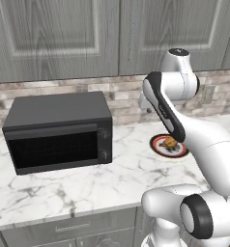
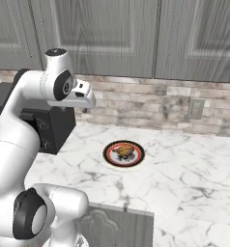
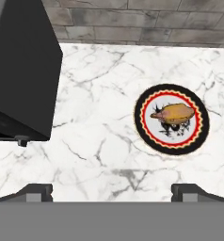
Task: Open the toaster oven door. Place the bread on the top rack in the toaster oven and place the chicken drumstick on the bottom rack.
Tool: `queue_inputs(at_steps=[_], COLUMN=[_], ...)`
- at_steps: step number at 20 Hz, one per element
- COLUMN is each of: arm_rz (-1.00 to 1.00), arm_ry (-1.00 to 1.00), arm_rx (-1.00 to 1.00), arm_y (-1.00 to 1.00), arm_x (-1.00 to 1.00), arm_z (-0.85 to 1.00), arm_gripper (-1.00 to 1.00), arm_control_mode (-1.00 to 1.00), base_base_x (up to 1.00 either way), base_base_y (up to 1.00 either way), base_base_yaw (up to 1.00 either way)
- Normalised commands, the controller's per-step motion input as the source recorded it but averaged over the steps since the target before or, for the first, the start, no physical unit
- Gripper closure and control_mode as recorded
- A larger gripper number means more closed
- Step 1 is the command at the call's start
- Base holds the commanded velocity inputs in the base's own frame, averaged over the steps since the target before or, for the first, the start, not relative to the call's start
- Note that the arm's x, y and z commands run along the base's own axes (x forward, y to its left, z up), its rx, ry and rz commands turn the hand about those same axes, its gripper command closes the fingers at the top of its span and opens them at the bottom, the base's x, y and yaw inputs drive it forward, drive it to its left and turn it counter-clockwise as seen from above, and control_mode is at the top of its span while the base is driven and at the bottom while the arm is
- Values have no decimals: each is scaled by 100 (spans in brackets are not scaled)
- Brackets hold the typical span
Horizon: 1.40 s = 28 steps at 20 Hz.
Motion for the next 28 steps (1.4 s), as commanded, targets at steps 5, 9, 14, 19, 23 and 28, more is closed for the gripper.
queue_inputs(at_steps=[5,9,14,19,23,28], arm_rz=[7,19,20,13,10,20], arm_ry=[-8,-17,0,0,-6,-17], arm_rx=[-1,-10,-14,-25,-40,-32], arm_y=[5,38,44,69,83,70], arm_x=[-27,-44,-26,-10,0,0], arm_z=[-3,-1,4,0,0,-1], arm_gripper=[-100,-100,-100,-100,-100,-100], arm_control_mode=[-100,-100,-100,-100,-100,-100], base_base_x=[0,0,0,0,0,0], base_base_y=[0,0,0,0,0,0], base_base_yaw=[0,0,0,0,0,0])
